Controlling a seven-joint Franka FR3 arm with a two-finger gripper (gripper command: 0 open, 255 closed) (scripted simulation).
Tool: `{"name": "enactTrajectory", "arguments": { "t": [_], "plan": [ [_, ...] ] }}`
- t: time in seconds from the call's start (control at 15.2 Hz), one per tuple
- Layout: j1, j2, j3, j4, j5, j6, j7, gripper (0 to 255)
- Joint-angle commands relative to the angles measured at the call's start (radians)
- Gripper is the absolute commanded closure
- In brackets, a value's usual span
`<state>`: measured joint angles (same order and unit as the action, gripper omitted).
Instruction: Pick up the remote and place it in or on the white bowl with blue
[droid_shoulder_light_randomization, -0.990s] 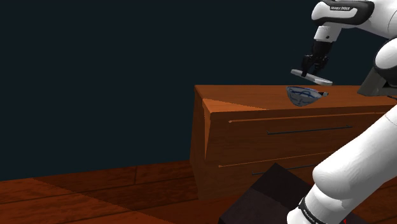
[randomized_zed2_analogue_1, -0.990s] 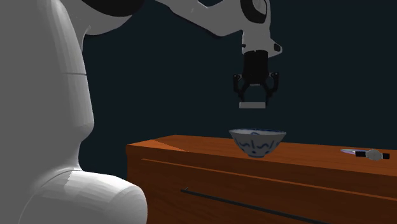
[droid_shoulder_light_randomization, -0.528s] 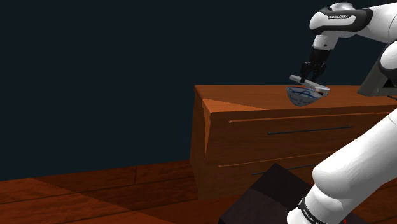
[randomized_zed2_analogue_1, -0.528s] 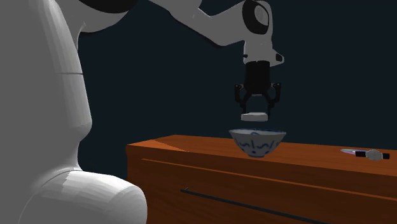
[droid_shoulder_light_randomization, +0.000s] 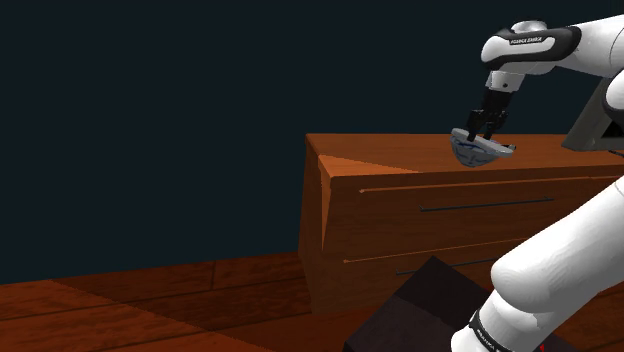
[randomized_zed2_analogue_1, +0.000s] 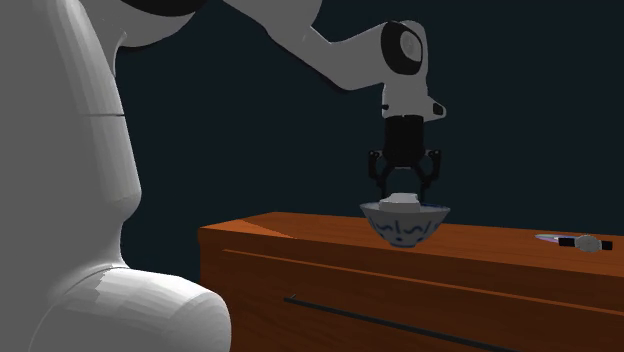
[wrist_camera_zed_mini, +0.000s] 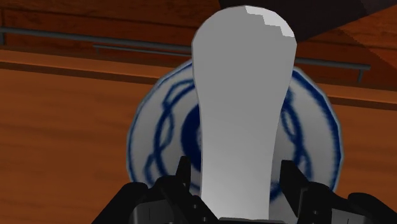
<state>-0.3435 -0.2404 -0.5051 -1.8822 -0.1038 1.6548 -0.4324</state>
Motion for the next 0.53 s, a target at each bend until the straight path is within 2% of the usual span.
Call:
{"name": "enactTrajectory", "arguments": {
  "t": [0.0,0.33,0.4,0.46],
  "plan": [
    [-0.001,0.001,-0.002,-0.006,0.0,0.008,-0.002,255],
    [-0.001,0.001,-0.001,-0.006,0.0,0.008,-0.002,255],
    [-0.001,0.001,-0.001,-0.007,0.0,0.008,-0.002,0],
    [-0.001,0.001,-0.001,-0.006,0.0,0.008,-0.001,0]
  ]
}}
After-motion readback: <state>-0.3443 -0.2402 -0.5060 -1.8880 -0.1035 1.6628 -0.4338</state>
